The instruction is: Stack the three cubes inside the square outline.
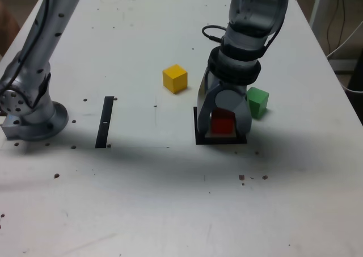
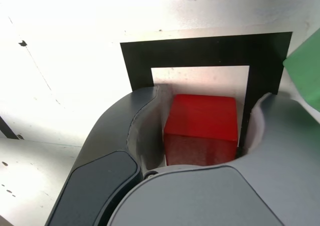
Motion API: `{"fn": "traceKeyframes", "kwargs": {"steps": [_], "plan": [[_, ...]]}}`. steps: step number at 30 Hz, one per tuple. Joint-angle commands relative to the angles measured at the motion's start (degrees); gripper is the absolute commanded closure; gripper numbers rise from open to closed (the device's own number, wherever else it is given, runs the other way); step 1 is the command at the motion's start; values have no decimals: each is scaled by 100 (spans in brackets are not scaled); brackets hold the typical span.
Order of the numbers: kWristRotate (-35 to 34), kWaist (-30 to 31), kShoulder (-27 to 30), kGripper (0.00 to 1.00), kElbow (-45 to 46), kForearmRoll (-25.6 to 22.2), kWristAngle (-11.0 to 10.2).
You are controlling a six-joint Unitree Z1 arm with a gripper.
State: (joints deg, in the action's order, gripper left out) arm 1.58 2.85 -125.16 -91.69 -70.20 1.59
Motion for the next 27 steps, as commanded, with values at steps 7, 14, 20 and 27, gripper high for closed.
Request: {"fn": "traceKeyframes", "kwargs": {"steps": [7,14,20,27], "plan": [[9,-13,385,6,46,-171,-220],[0,-75,805,5,36,-499,-459],[3,-253,1101,3,107,-759,-610],[178,-659,1378,3,349,-832,-706]]}}
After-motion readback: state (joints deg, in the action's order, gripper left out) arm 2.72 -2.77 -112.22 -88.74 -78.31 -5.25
